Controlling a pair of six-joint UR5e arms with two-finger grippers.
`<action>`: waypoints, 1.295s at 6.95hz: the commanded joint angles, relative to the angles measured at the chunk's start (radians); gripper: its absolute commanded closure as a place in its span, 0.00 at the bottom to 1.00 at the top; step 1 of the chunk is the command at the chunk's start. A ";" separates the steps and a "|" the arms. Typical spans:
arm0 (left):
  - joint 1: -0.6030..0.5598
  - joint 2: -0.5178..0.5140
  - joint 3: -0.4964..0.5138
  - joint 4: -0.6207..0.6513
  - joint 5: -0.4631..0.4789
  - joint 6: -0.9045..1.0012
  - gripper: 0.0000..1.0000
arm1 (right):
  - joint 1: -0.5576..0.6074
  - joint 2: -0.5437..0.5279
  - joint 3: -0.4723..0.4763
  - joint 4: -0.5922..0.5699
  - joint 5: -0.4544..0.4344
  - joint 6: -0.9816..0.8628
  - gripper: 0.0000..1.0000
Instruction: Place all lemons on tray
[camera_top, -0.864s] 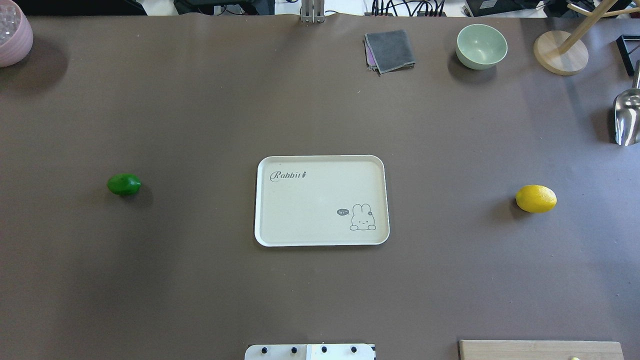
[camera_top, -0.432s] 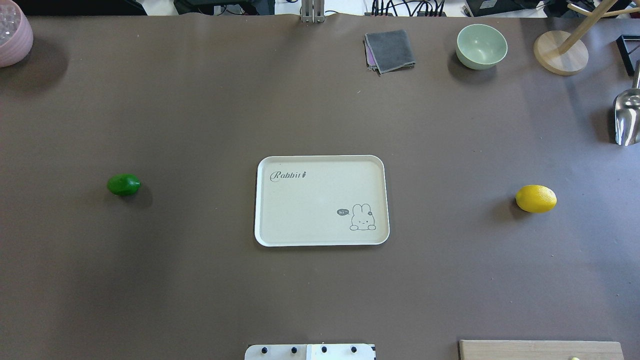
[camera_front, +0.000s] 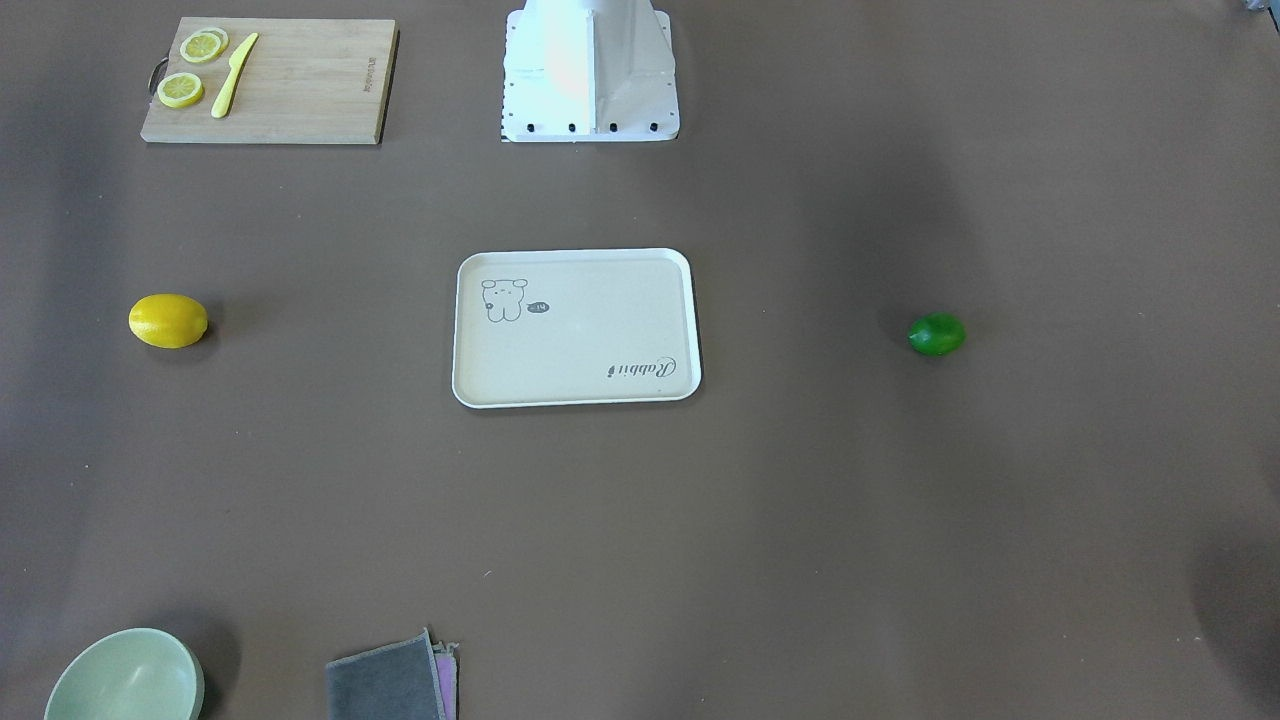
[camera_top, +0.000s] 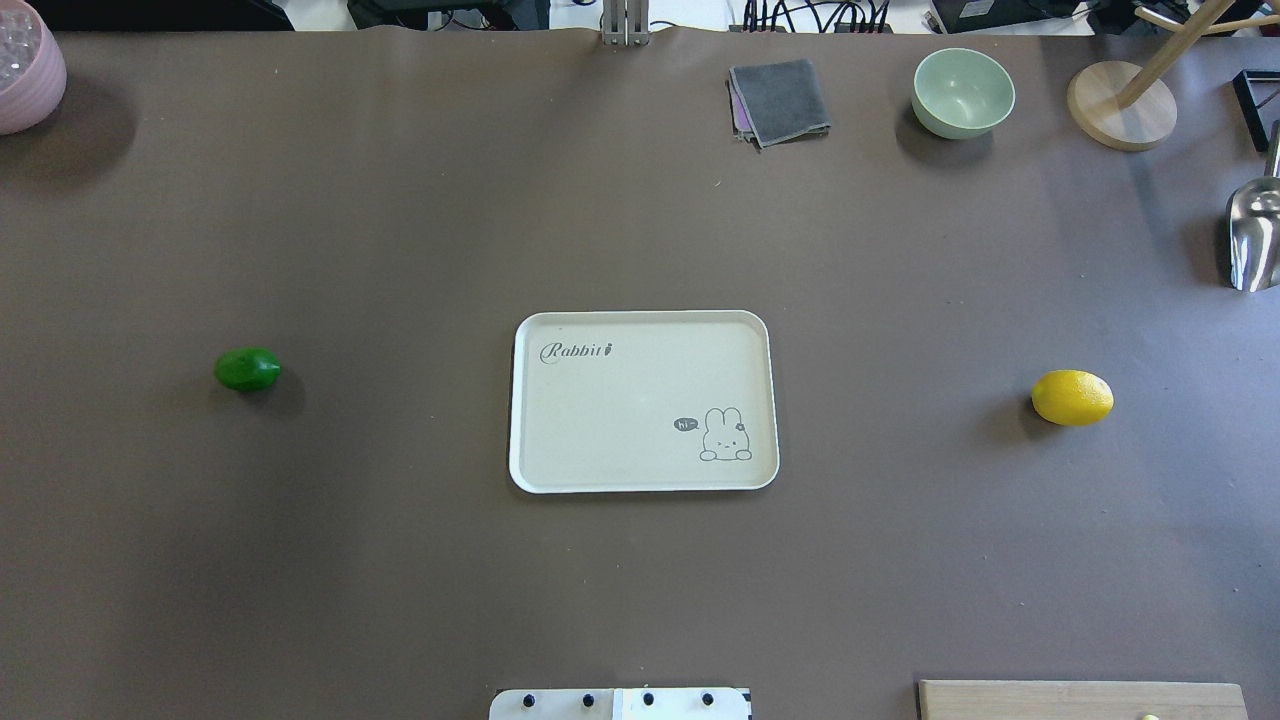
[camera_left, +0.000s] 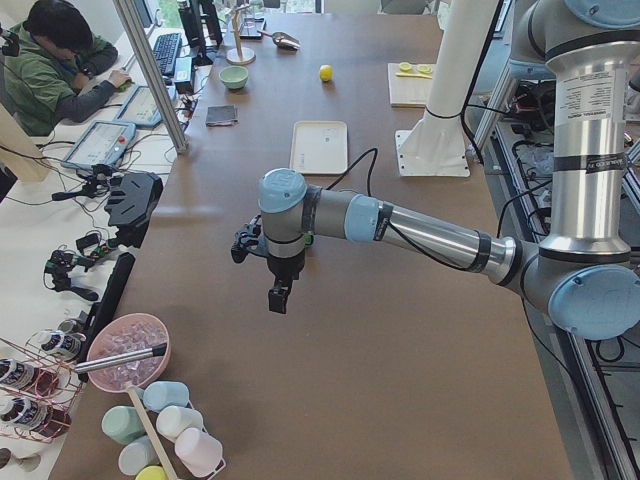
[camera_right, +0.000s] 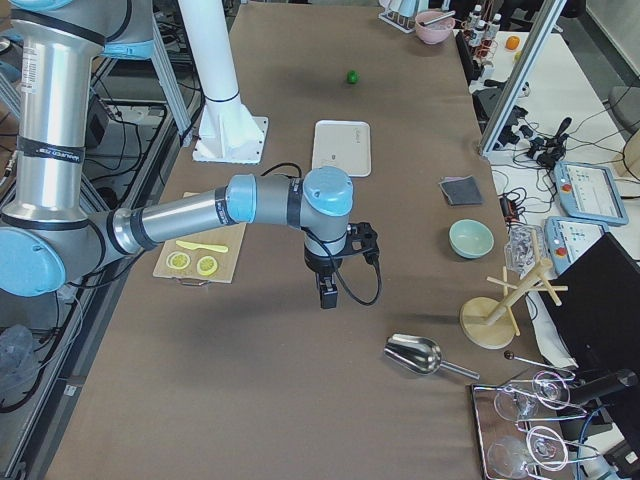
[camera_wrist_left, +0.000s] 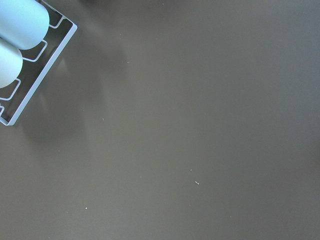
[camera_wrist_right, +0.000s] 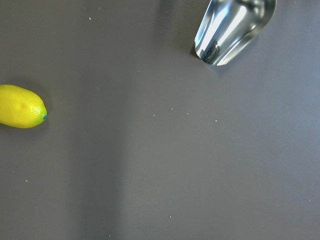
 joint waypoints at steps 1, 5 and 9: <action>0.001 -0.015 -0.041 -0.085 -0.020 -0.004 0.02 | 0.027 0.028 0.001 0.050 0.006 0.002 0.00; 0.002 -0.033 0.067 -0.434 -0.034 -0.010 0.02 | 0.039 -0.021 0.000 0.140 0.025 -0.001 0.00; 0.020 -0.030 0.139 -0.629 -0.124 -0.074 0.02 | 0.000 -0.014 -0.032 0.274 0.057 0.175 0.00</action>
